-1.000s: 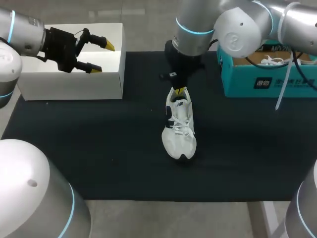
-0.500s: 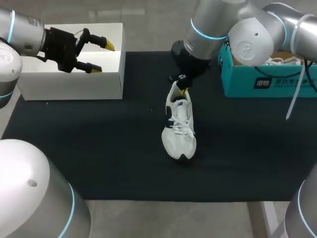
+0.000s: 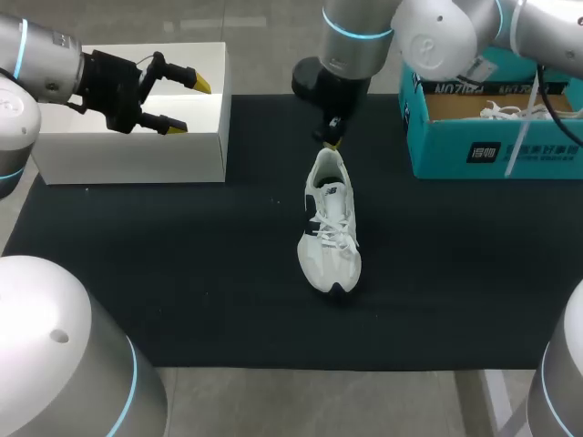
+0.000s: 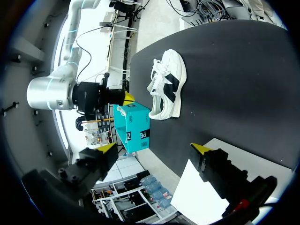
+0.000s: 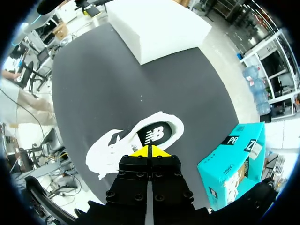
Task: Take the shoe out of the shoebox, open the shoe tongue, remove and reinsert the insole, then place the shoe into the shoebox
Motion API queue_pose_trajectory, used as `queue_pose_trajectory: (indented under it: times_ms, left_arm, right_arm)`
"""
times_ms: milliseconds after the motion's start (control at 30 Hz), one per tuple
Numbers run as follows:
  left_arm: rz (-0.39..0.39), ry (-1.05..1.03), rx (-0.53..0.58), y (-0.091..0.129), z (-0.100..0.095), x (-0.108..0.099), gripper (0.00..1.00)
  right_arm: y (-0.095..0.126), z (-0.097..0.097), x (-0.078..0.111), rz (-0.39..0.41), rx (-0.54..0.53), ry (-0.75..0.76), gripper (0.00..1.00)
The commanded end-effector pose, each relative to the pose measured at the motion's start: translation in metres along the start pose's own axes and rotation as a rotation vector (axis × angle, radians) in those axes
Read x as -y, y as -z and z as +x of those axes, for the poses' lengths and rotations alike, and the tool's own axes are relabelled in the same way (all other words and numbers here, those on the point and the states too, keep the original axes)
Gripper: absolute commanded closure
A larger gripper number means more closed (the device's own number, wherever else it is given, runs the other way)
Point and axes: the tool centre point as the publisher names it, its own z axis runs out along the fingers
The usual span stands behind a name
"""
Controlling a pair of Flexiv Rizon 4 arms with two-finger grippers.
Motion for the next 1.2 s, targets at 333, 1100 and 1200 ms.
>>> queue_pose_trajectory:
  times_ms: [333, 1100, 1200]
  left_arm:
    - [-0.001, 0.000, -0.002, 0.000, 0.000, 0.000, 0.00]
    - [-0.001, 0.000, -0.002, 0.000, 0.000, 0.000, 0.00]
    - [-0.001, 0.000, -0.002, 0.000, 0.000, 0.000, 0.00]
  right_arm:
    - [-0.006, -0.027, -0.004, 0.013, 0.054, 0.247, 1.00]
    - [-0.074, -0.064, -0.029, 0.079, 0.068, 0.373, 0.30]
    - [-0.080, -0.066, -0.029, 0.088, 0.079, 0.384, 0.33]
